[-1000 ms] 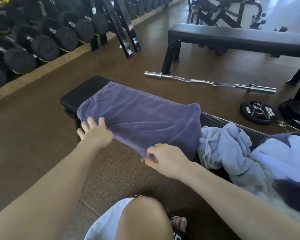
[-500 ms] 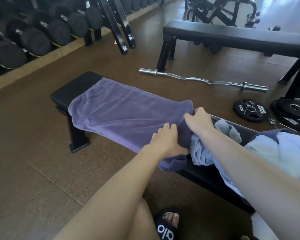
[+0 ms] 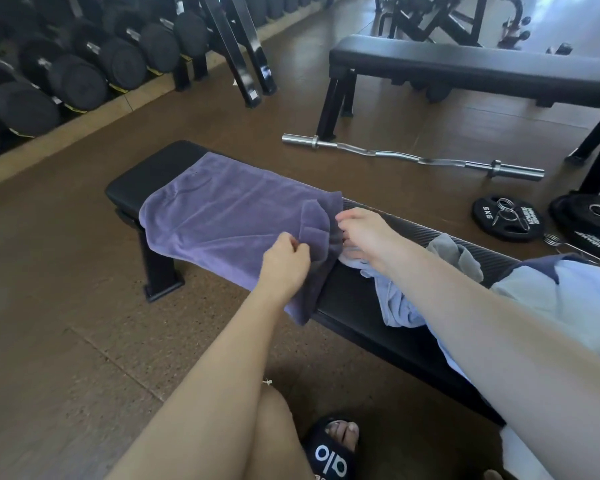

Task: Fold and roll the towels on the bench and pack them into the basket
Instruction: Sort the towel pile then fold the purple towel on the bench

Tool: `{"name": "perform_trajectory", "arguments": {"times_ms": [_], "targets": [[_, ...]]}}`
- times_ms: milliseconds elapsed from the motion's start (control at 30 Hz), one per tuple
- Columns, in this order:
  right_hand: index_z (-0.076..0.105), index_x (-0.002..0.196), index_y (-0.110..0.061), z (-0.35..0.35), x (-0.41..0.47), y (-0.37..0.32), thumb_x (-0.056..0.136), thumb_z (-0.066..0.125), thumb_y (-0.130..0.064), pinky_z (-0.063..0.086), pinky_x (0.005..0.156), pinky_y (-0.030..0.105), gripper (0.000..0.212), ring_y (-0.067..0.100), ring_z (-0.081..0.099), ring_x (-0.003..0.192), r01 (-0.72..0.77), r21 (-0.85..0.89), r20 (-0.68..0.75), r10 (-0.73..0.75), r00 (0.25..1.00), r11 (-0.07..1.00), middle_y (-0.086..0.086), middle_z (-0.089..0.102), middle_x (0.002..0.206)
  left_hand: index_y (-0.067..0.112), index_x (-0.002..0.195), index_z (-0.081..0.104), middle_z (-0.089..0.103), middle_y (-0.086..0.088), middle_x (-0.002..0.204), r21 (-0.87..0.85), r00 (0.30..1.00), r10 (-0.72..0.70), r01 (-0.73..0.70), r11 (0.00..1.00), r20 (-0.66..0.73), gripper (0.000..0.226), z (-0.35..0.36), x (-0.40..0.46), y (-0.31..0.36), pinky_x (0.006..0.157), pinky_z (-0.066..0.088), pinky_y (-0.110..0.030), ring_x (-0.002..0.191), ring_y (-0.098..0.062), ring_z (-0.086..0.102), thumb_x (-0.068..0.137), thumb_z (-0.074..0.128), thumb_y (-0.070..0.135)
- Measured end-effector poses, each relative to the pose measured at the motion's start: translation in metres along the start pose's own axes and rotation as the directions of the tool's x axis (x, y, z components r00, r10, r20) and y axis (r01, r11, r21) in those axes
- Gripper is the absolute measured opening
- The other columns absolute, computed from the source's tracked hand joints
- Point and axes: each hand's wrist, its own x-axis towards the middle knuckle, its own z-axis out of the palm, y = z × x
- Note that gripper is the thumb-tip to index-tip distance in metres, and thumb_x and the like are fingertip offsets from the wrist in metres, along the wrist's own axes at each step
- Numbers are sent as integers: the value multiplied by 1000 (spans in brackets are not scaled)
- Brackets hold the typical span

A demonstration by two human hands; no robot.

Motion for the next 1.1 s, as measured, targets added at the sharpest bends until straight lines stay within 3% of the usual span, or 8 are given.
{"name": "perform_trajectory", "arguments": {"times_ms": [100,200,267,367,500,667,833,1100], "targets": [[59,120,-20,4,7,9,88,51,-10,39,52,29,34,18,46,60,43,-171,-81,-57,995,984,5,56,79,14,99,37,54,-3,82,45,1000,0,-1,999,16,10,-7,-3,-12,57,37,-30,70,-16,50,97,46,17],[55,102,-18,9,11,11,87,60,-16,51,58,31,16,20,50,64,5,-98,-63,-11,998,995,6,54,78,18,98,34,52,-3,93,7,996,30,-30,1000,83,31,-5,-5,-12,61,38,-29,77,-13,49,93,60,34],[53,96,-22,12,16,12,86,64,-22,47,65,32,15,22,53,72,70,-230,-100,-95,990,971,2,55,80,20,99,34,44,-1,100,53,994,35,-41,998,106,49,-3,-5,-12,60,35,-27,81,-11,45,84,72,47],[58,117,-19,17,18,14,91,66,-29,41,80,29,29,21,59,98,166,-490,-156,-273,949,856,0,64,102,19,105,37,40,-3,111,264,986,42,-84,961,160,49,-1,-4,-19,57,32,-22,78,-10,42,82,76,38],[62,115,-12,32,25,18,85,69,-47,49,83,36,47,27,64,103,131,-607,-124,-257,959,784,5,68,109,20,104,41,42,-3,111,272,983,84,-126,954,162,39,-2,-1,-21,58,31,-21,76,-10,41,84,73,28],[65,101,-14,32,27,7,90,68,-36,55,91,46,25,27,66,95,68,-469,-173,-168,971,880,6,69,95,22,104,41,39,0,109,300,970,79,-148,942,231,51,0,1,-25,61,35,-24,83,-14,45,75,83,33],[57,91,-18,39,23,6,94,54,-23,52,92,44,7,32,63,101,80,-401,-231,-185,955,913,9,65,101,23,105,42,38,2,107,279,962,87,-161,947,260,55,-4,2,-28,62,36,-23,84,-12,45,72,85,32],[44,113,-13,35,-8,6,107,40,-22,49,78,36,12,20,58,89,236,-189,-412,-295,862,953,6,58,103,20,103,45,42,-2,113,273,959,101,-176,946,267,41,-4,2,-29,74,41,-30,88,-17,49,80,78,29]]}}
